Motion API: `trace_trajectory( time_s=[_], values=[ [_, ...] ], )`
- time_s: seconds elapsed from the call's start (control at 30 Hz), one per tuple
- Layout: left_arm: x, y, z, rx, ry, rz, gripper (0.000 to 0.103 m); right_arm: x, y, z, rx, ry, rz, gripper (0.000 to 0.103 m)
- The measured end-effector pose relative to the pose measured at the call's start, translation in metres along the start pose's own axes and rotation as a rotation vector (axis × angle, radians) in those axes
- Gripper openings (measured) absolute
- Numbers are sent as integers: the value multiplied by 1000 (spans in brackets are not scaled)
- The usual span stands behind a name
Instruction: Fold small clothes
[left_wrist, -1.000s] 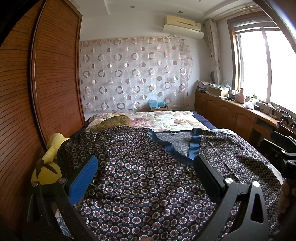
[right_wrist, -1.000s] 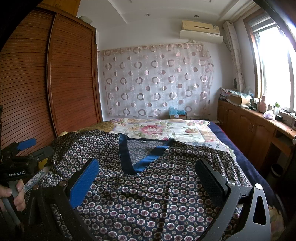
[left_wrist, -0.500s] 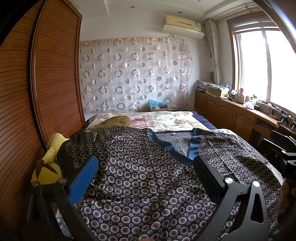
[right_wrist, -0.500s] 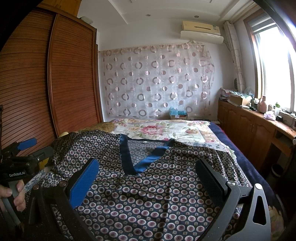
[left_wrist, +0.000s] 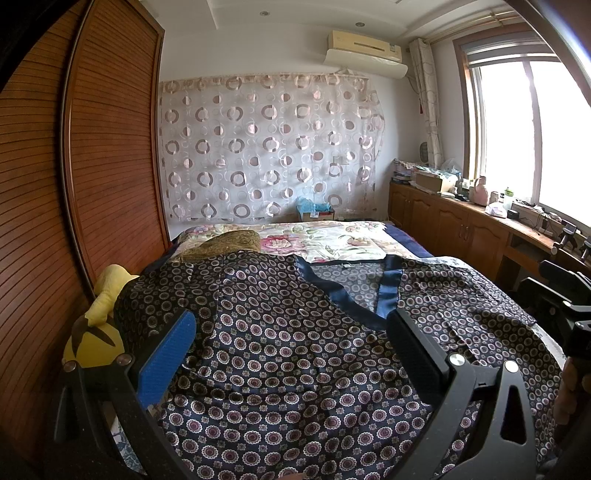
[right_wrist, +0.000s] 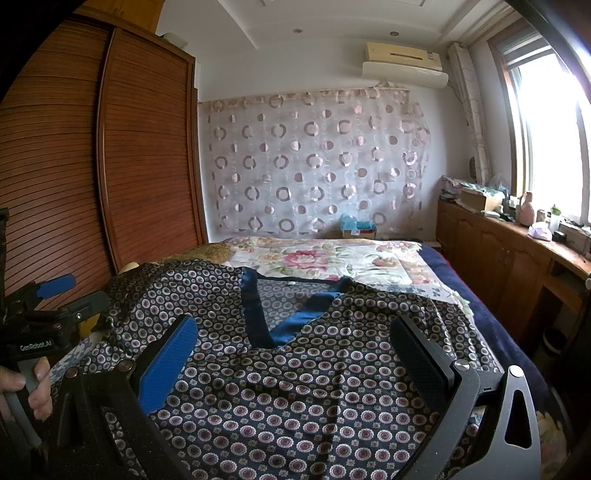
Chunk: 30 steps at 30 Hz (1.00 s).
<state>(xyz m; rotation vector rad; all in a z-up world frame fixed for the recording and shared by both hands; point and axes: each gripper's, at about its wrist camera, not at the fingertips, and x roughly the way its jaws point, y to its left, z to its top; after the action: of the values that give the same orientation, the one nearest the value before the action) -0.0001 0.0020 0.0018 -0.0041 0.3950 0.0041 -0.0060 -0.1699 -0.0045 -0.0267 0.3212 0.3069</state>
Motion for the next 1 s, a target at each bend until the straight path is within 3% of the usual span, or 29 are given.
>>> trace_trajectory(
  time_s=[0.47, 1.0],
  values=[
    [12, 24, -13, -3, 71, -44, 103, 17, 3, -3, -16, 41, 47, 103],
    [35, 104, -44, -39, 190, 21, 100, 35, 8, 3, -60, 92, 101, 103]
  ],
)
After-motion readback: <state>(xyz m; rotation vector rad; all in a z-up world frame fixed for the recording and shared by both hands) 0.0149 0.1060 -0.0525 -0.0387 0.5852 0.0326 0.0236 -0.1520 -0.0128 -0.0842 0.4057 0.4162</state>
